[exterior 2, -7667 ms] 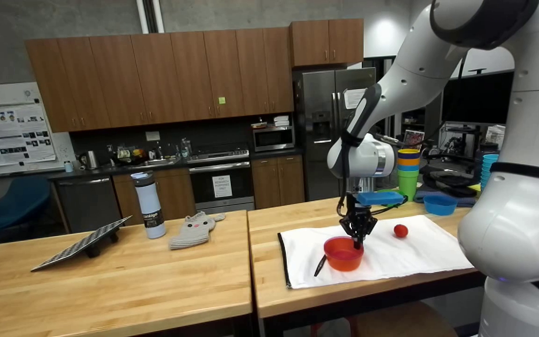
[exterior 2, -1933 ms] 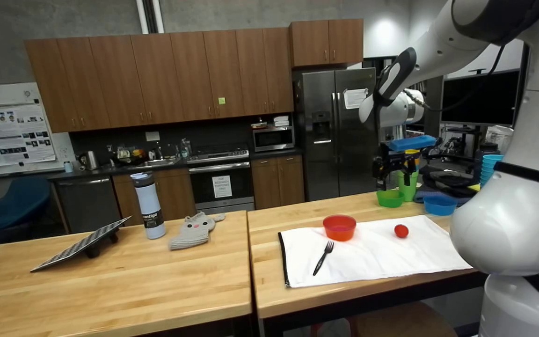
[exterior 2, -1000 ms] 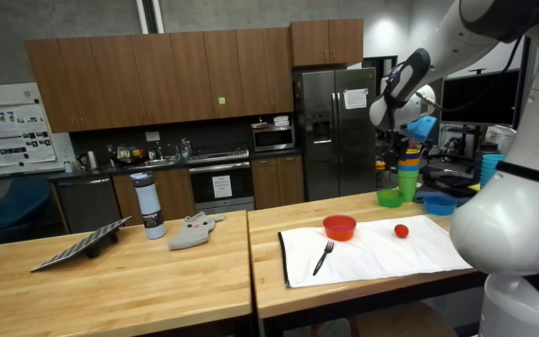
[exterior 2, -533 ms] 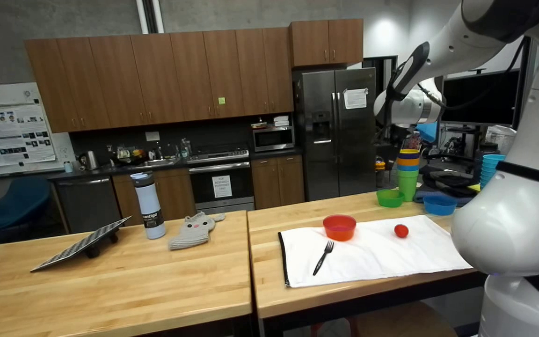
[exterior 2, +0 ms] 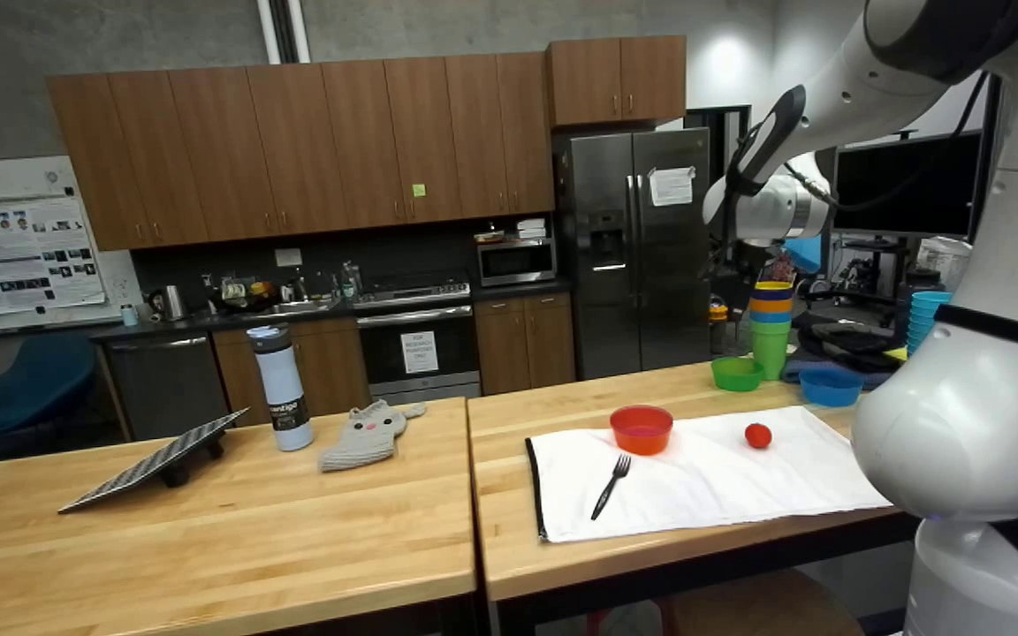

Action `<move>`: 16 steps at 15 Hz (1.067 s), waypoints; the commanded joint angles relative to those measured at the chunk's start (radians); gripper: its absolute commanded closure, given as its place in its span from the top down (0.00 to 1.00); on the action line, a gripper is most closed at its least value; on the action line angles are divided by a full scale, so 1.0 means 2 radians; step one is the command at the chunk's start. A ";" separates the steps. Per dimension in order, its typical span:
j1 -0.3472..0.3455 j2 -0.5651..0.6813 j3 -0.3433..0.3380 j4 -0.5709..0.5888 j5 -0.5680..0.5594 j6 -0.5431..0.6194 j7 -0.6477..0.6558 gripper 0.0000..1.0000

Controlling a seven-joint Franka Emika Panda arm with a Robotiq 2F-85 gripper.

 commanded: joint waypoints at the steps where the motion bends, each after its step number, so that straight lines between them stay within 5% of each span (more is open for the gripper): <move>1: -0.013 0.029 0.006 0.023 -0.036 -0.009 -0.005 1.00; 7: -0.034 0.063 0.006 0.048 -0.094 0.008 -0.027 1.00; 16: -0.026 0.121 0.019 0.067 0.029 0.088 -0.143 1.00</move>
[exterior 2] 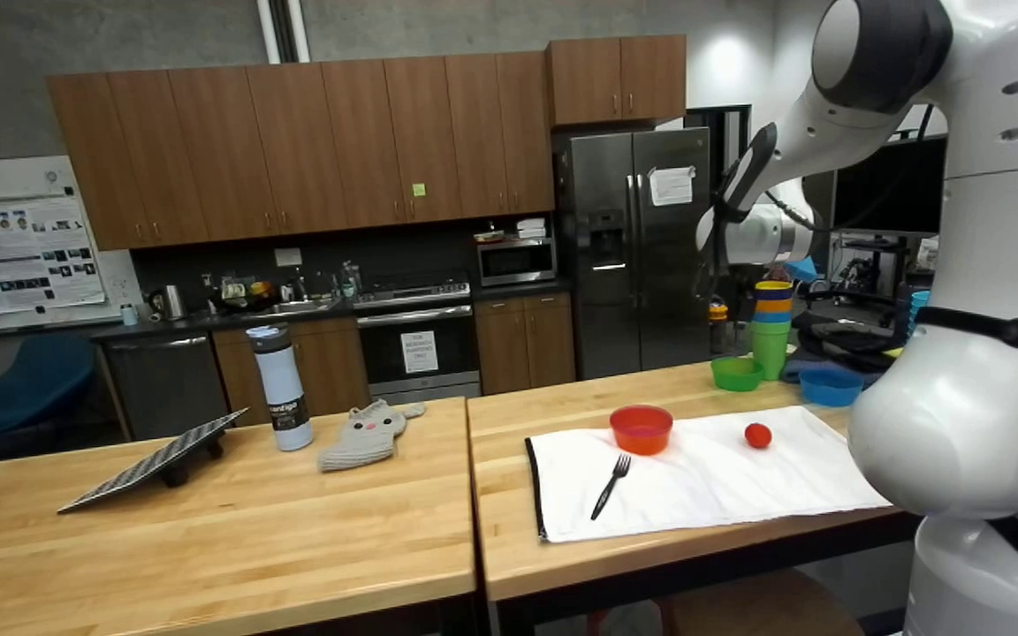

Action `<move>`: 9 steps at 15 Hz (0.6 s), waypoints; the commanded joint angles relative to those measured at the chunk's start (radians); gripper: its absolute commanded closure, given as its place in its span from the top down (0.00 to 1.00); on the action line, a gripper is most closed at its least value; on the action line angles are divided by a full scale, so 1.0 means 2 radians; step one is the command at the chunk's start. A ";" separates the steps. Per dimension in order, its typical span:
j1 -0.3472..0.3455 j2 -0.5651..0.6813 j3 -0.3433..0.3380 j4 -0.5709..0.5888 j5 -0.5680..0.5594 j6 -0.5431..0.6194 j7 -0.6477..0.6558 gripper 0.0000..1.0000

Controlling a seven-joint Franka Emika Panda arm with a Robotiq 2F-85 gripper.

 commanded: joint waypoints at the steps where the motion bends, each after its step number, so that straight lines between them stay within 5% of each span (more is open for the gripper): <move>1: -0.005 0.041 0.003 0.030 0.021 0.012 -0.027 1.00; 9: -0.019 0.116 -0.005 0.085 0.012 0.001 -0.017 1.00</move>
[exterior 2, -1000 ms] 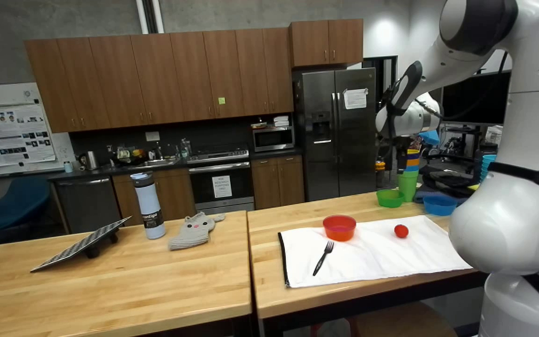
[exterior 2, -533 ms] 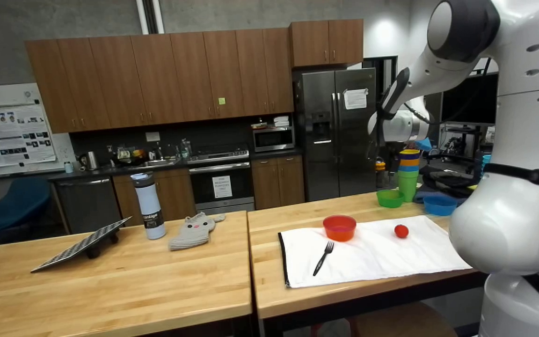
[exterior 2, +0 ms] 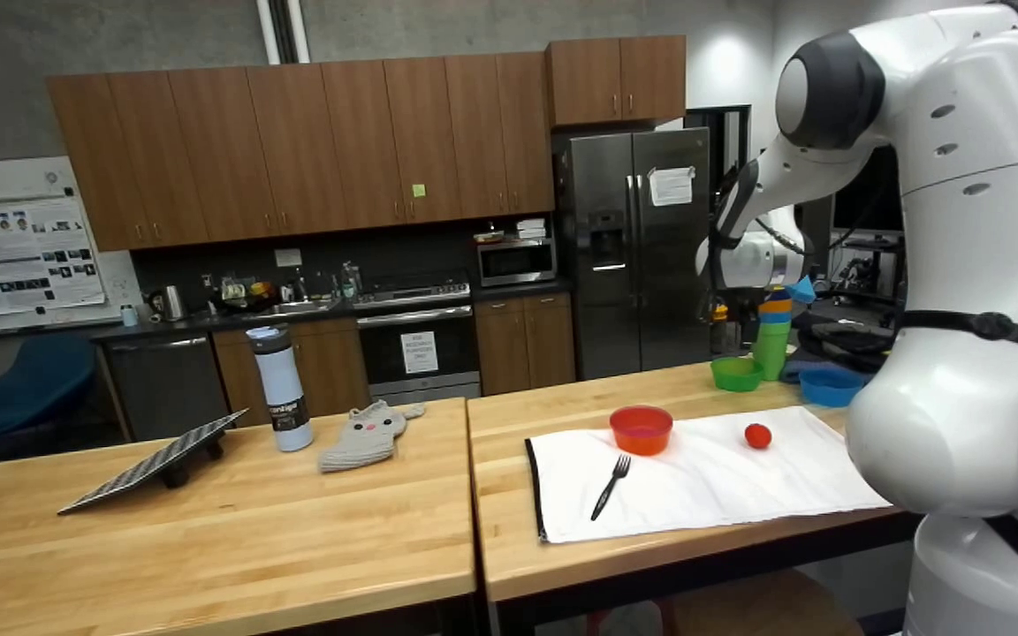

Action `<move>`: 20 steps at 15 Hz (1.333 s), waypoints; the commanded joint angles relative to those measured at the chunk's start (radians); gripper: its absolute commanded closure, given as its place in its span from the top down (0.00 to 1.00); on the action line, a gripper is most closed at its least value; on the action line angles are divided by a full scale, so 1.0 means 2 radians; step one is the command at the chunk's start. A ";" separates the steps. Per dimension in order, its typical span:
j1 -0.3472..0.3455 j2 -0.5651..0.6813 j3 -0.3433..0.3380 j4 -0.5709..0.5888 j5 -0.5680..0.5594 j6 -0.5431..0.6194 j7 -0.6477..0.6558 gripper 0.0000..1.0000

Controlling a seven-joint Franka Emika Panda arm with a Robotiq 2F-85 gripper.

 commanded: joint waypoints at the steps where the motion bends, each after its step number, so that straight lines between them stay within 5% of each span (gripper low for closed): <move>1: -0.031 0.027 0.022 0.032 -0.023 -0.006 0.014 1.00; 10: -0.043 0.048 0.039 0.051 -0.103 -0.017 0.030 1.00; 20: -0.041 0.055 0.048 0.040 -0.123 -0.035 0.032 1.00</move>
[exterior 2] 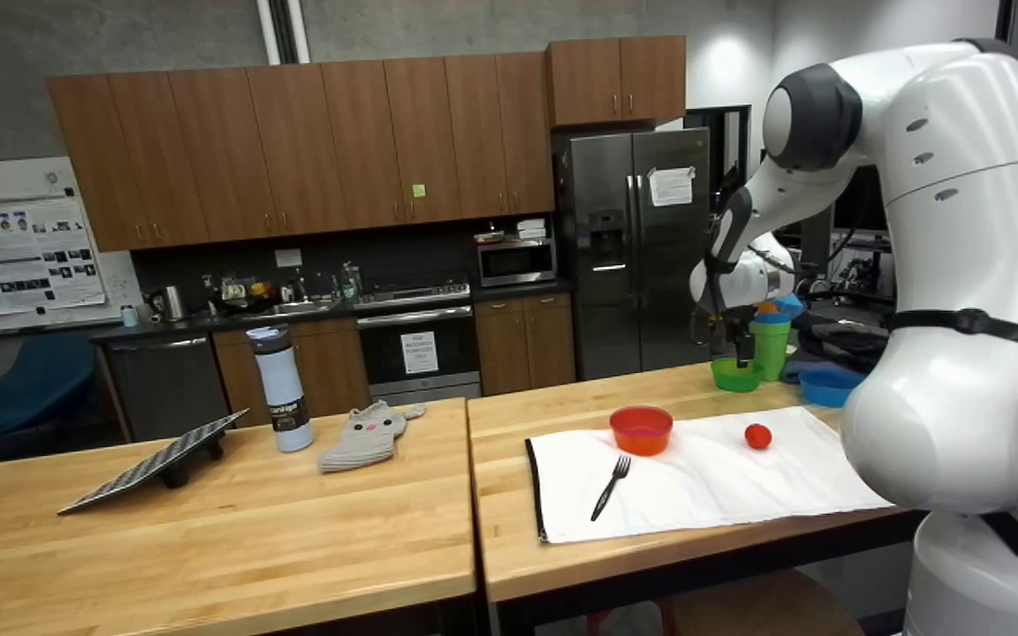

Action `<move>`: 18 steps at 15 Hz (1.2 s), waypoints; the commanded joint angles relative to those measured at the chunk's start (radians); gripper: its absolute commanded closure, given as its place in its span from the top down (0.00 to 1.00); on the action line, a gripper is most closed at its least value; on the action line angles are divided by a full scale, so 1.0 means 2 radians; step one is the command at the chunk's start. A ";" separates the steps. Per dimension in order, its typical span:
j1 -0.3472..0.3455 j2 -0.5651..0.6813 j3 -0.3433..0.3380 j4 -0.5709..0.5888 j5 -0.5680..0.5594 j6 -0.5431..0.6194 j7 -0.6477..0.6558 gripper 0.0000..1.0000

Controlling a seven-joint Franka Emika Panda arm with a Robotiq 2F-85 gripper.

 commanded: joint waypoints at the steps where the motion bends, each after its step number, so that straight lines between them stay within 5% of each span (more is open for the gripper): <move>1: -0.007 0.001 0.006 -0.001 -0.016 -0.011 0.011 1.00; 18: -0.013 0.017 0.014 -0.010 -0.008 -0.021 0.023 1.00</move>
